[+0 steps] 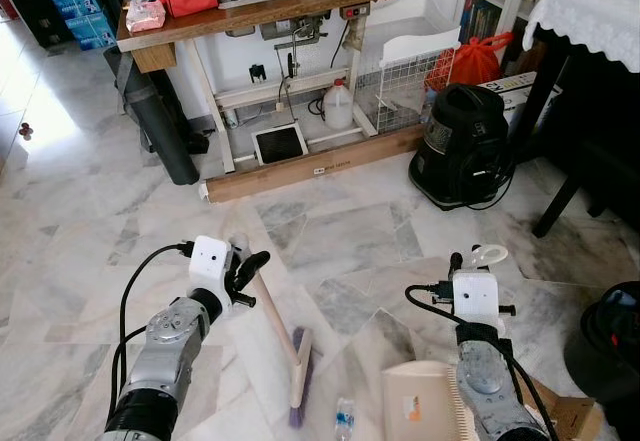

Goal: Sweep floor

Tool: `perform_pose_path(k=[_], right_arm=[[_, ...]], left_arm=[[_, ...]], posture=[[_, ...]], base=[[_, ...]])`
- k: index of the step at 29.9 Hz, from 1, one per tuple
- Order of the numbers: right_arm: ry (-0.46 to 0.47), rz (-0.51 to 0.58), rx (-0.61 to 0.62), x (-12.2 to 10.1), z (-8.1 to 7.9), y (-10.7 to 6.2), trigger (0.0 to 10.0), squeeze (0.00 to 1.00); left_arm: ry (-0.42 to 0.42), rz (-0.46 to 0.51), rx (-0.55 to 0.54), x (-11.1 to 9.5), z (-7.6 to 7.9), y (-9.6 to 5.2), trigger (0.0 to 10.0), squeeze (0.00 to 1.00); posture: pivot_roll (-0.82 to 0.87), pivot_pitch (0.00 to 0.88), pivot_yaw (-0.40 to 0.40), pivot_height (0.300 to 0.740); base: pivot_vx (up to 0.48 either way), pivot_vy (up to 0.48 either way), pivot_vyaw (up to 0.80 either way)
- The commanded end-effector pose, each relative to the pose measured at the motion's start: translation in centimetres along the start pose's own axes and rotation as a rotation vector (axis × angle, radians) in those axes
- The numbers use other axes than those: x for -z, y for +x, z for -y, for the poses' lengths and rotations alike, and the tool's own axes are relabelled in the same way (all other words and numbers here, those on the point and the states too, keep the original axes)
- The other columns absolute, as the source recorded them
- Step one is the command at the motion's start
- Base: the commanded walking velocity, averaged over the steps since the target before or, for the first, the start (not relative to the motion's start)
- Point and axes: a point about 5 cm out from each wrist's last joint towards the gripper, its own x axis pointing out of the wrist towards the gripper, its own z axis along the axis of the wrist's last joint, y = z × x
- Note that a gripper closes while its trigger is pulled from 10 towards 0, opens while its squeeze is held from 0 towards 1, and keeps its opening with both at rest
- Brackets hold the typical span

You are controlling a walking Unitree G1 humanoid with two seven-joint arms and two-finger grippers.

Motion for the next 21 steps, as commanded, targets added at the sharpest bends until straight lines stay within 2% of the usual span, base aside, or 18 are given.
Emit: perform_pose_path(k=[1,10,13,18,21], right_arm=[[0.015,0.021,0.013,-0.2,-0.1,-0.1,10.0,0.00],[0.000,-0.028,-0.016,1.2,-0.9,-1.7,10.0,0.00],[0.015,-0.083,-0.040,2.1,-1.6,-2.9,10.0,0.00],[0.037,-0.128,-0.075,2.8,-2.6,-3.9,10.0,0.00],[0.046,-0.157,-0.101,3.2,-3.2,-4.5,10.0,0.00]], left_arm=[[0.008,-0.043,0.001,0.6,-0.5,-0.6,10.0,0.00],[0.010,-0.033,0.037,0.2,-0.3,-0.8,10.0,0.00],[0.010,-0.046,0.057,0.3,-0.3,-1.0,10.0,0.00],[0.031,-0.091,0.077,0.7,-0.4,-1.1,10.0,0.00],[0.061,-0.118,0.036,1.0,-0.9,-1.2,10.0,0.00]], posture=[[-0.03,0.077,0.103,0.740],[-0.02,0.077,0.111,0.740],[-0.02,0.074,0.116,0.740],[-0.02,0.073,0.118,0.740],[-0.02,0.068,0.117,0.740]], base=[[0.000,0.000,0.00],[0.000,0.000,0.00],[0.000,0.000,0.00],[0.000,0.000,0.00],[0.000,0.000,0.00]])
